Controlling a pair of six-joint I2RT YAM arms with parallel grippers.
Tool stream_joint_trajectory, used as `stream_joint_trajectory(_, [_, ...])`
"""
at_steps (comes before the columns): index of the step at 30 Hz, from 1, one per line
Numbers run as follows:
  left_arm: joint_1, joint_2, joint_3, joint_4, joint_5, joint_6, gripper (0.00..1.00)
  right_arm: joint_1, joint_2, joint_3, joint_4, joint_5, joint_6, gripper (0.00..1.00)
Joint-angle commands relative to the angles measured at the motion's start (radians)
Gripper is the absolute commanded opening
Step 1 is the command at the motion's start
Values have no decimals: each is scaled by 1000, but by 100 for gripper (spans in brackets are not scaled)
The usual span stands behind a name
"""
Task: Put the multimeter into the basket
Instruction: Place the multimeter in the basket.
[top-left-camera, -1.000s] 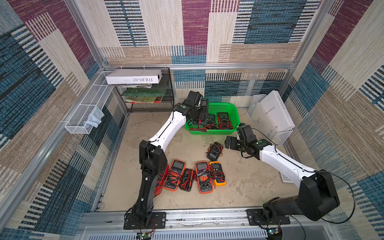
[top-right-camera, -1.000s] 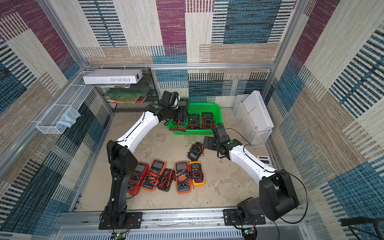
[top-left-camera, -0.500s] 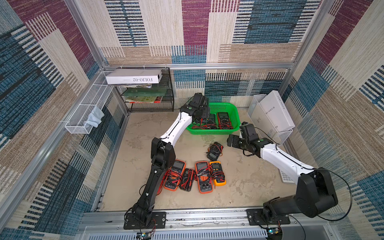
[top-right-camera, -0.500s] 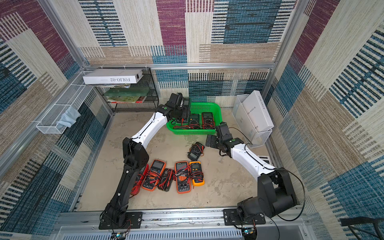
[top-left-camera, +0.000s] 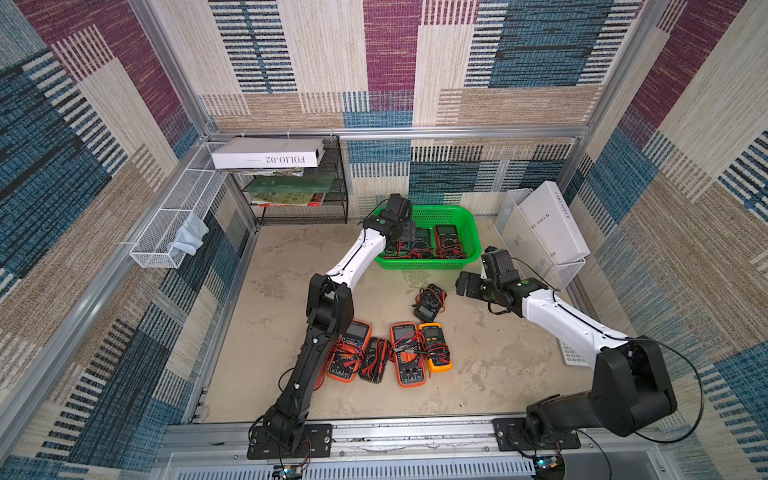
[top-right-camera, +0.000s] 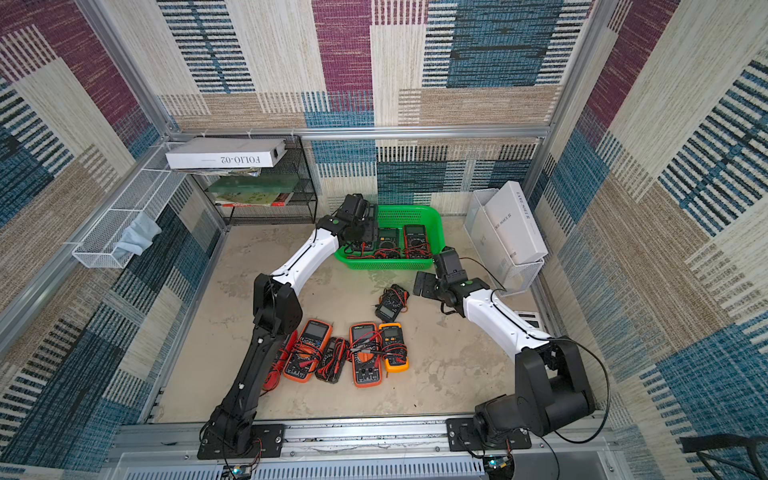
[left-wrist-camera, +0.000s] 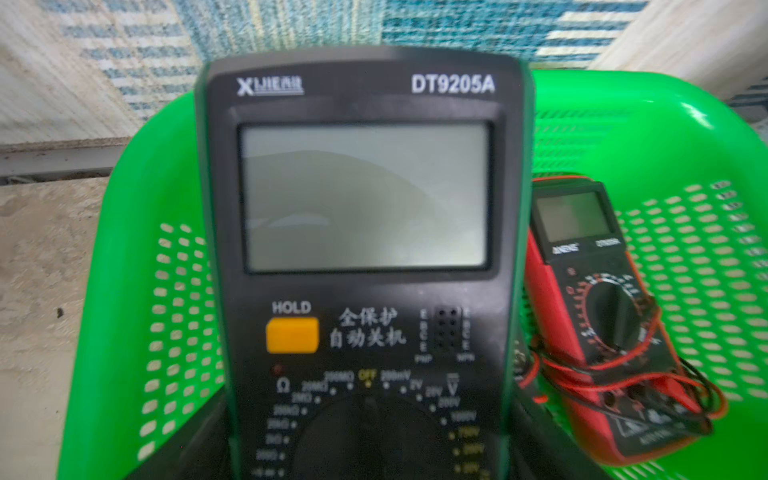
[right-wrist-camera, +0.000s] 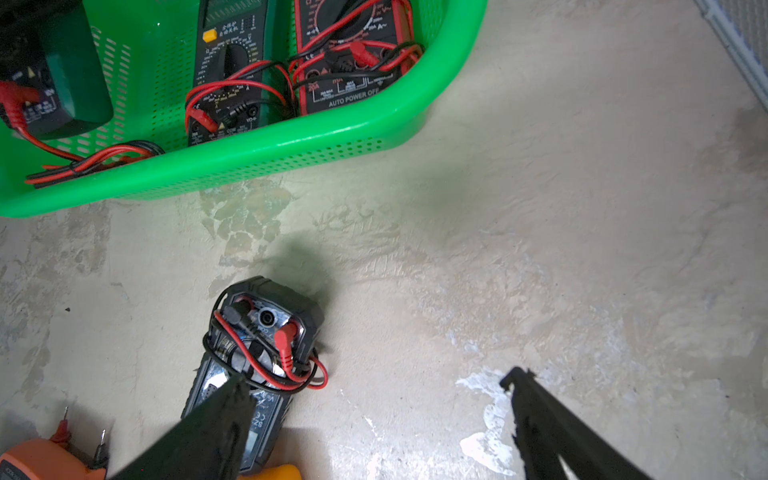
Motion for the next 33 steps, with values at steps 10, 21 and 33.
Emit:
stream_joint_trajectory(10, [21,44,-3,5,-6,-51,0,-12,-4,-14,26,-7,-2,100])
stream_joint_trajectory(21, [21,48,-35,-19,-4,-91,53,-14,6,-25,54,-17,12,100])
stream_joint_trajectory(33, [21,22,-43,-26,6,-129,92,-16,18,6,45,-22,-1,99])
